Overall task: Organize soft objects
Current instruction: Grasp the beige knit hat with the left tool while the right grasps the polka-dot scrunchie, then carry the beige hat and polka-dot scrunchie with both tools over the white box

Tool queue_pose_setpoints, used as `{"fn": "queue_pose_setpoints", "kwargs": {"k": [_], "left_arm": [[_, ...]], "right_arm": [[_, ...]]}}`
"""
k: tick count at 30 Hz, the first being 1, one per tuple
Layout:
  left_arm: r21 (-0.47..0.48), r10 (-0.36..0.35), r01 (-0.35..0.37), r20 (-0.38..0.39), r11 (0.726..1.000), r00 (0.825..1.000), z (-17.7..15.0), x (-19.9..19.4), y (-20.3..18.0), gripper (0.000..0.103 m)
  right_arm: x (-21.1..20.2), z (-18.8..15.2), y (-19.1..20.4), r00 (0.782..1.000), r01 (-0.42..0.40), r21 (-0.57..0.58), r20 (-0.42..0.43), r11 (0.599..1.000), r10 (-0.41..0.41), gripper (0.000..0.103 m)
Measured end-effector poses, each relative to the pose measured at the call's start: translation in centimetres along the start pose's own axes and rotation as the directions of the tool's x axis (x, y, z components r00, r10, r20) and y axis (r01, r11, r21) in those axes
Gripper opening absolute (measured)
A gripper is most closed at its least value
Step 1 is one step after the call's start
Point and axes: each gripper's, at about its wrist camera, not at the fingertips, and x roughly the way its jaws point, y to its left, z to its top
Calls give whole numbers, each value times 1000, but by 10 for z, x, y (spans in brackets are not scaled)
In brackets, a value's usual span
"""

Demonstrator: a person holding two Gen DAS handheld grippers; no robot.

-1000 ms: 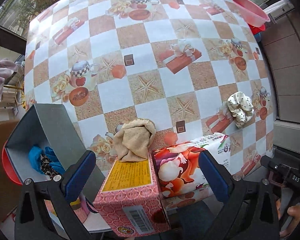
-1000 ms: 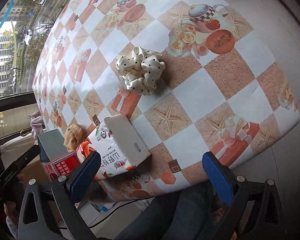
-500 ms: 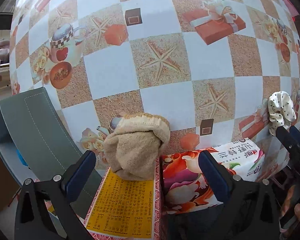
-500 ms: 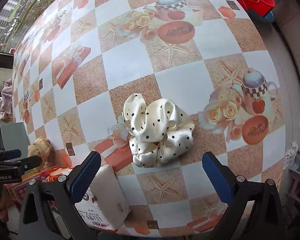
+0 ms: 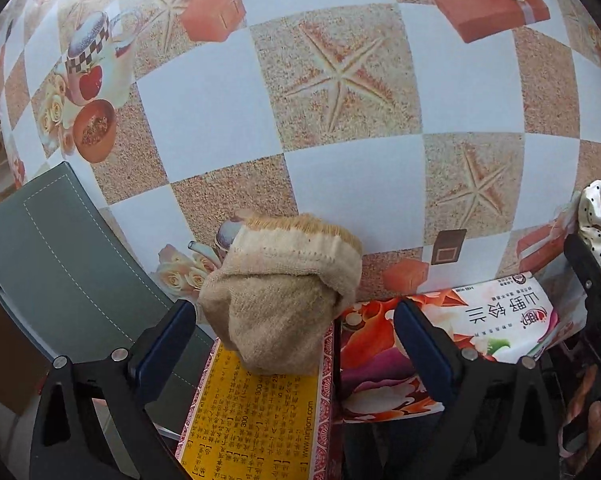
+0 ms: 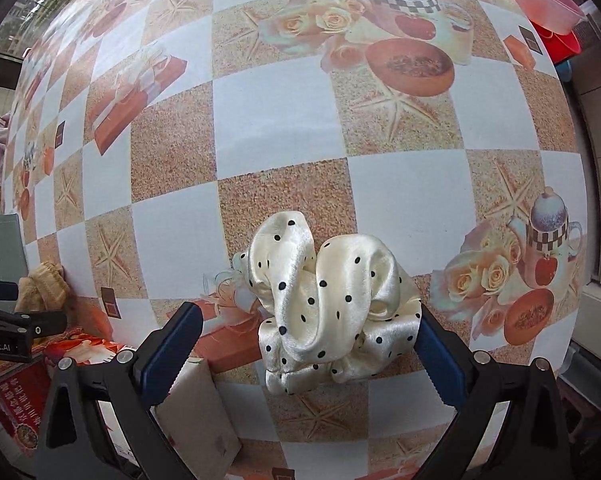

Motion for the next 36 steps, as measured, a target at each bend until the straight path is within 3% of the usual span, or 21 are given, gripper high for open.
{"fn": "queue_pose_setpoints", "kwargs": {"k": [1, 3, 8, 10, 12, 15, 20, 23, 29, 33, 36], "left_arm": [[1, -3, 3, -23, 1000, 1000, 1, 3, -1, 99], [3, -3, 4, -68, 1000, 998, 8, 11, -1, 99], [44, 23, -18, -108, 999, 994, 15, 25, -4, 92], [52, 31, -25, -107, 998, 994, 18, 25, -5, 82], [51, 17, -11, -107, 999, 994, 20, 26, -6, 46], [77, -8, 14, -79, 997, 997, 21, 22, -7, 26], [121, -46, 32, 111, 992, 993, 9, -4, -11, 21], [134, -18, -13, 229, 991, 973, -2, -23, -13, 21], [153, -21, -49, 426, 987, 904, -42, -55, -29, 21], [182, -65, -31, 500, 983, 864, -73, -70, -40, 21], [217, -108, -8, 520, 976, 847, -82, -87, -40, 21]], "right_arm": [[1, -1, 0, 1000, -1, -2, -2, 1000, 1, 100], [3, -3, -1, 1000, 0, -1, -9, 1000, 0, 81], [0, -4, -10, 1000, -2, 6, 11, 1000, 2, 59], [-4, -4, -15, 999, -31, 18, 20, 999, 30, 49], [-10, -4, -27, 998, -46, 34, 34, 998, 44, 46], [-17, -6, -36, 996, -70, 53, 51, 996, 68, 43], [-34, -5, -50, 991, -110, 79, 81, 991, 104, 42], [-43, -8, -57, 988, -132, 100, 92, 986, 123, 42], [-60, -26, -66, 983, -159, 121, 109, 980, 146, 42], [-66, -33, -58, 978, -190, 149, 120, 971, 172, 42], [-72, -41, -54, 974, -204, 155, 129, 967, 185, 42]]}}
